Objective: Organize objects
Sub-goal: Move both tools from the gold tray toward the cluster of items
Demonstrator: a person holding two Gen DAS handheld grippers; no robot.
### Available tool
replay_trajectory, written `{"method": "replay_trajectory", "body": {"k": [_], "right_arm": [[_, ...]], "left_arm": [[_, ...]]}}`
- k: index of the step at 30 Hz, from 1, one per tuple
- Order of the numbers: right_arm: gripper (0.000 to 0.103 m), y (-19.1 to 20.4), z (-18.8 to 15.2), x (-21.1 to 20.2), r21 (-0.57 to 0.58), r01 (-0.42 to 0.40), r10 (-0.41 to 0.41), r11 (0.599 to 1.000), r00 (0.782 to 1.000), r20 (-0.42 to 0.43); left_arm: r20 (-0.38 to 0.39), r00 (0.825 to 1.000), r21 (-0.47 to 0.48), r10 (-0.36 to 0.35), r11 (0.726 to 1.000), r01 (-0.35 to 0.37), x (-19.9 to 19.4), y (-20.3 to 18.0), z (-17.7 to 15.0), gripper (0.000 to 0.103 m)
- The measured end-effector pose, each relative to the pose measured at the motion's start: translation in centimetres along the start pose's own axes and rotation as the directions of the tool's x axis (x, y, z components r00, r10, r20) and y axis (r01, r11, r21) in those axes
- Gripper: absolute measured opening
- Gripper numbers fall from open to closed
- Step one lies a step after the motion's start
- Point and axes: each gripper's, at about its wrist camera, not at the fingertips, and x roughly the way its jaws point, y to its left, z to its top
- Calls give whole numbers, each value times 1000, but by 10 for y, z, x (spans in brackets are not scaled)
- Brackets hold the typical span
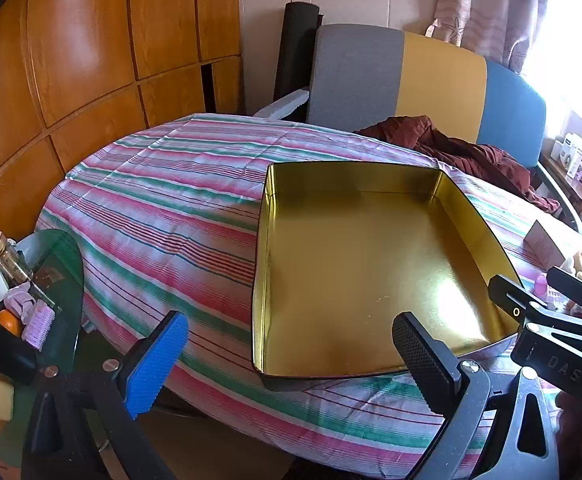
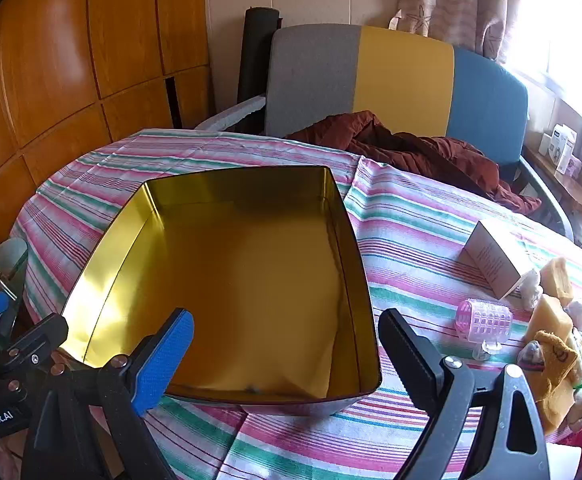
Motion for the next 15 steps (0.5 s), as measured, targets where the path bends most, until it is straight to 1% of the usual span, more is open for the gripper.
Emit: {"method": "replay_trajectory", "body": {"k": [12,15], "right_arm": [[95,-6,-3,0,14,-7,7,1000,1000,-3],[95,-9,-4,-1,21,-4,4,1000,1000,0]], "left_arm": [[-4,1000,34,-10,999,10,-1,-10,-2,103],[-12,1000,42,-23,999,24,0,-13,-4,103]]}}
